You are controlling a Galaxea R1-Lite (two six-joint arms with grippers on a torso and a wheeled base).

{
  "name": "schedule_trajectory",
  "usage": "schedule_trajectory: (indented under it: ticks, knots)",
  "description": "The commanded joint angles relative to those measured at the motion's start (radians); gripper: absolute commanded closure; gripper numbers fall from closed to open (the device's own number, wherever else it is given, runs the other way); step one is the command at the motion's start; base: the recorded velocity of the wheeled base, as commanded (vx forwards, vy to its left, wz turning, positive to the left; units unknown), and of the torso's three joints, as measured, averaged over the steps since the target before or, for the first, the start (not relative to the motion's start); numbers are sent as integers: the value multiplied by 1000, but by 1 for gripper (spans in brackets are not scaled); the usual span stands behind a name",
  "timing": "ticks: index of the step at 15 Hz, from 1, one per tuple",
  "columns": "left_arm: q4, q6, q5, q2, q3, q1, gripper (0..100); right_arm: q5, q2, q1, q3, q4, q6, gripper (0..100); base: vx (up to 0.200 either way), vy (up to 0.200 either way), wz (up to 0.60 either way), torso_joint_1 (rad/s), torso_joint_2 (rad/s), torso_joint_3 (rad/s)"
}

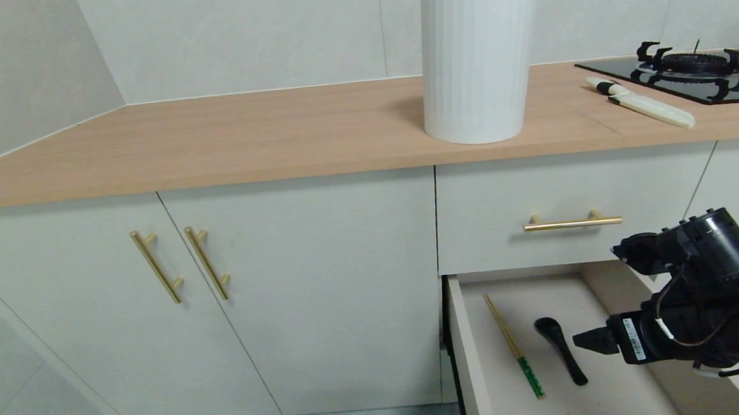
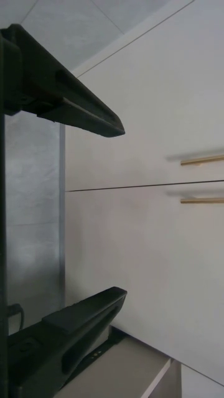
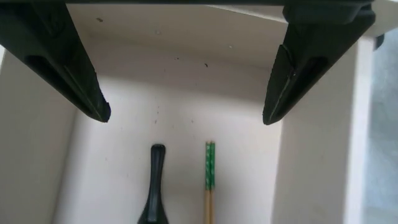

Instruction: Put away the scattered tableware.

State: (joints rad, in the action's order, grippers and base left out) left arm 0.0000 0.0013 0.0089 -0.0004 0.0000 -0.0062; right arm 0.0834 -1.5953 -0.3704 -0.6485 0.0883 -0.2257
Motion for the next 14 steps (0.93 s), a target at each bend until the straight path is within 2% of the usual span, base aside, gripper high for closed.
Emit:
schedule_trajectory:
  ticks: [1,4,10,14]
  knots:
    - [0,0,0,0,0,0,0,-1,14,-1,-2,-1,0,0,0,0,0,0,0,0]
    - [0,0,0,0,0,0,0,-1,14,-1,1,-1,0,0,0,0,0,0,0,0]
    - [0,-1,0,0,0,0,0,-1,11,-1,6,-4,5,0,-200,0,0,3,2,3]
    - [0,-1,0,0,0,0,0,6,21,-2,10,-2,9,0,0,0,0,0,0,0]
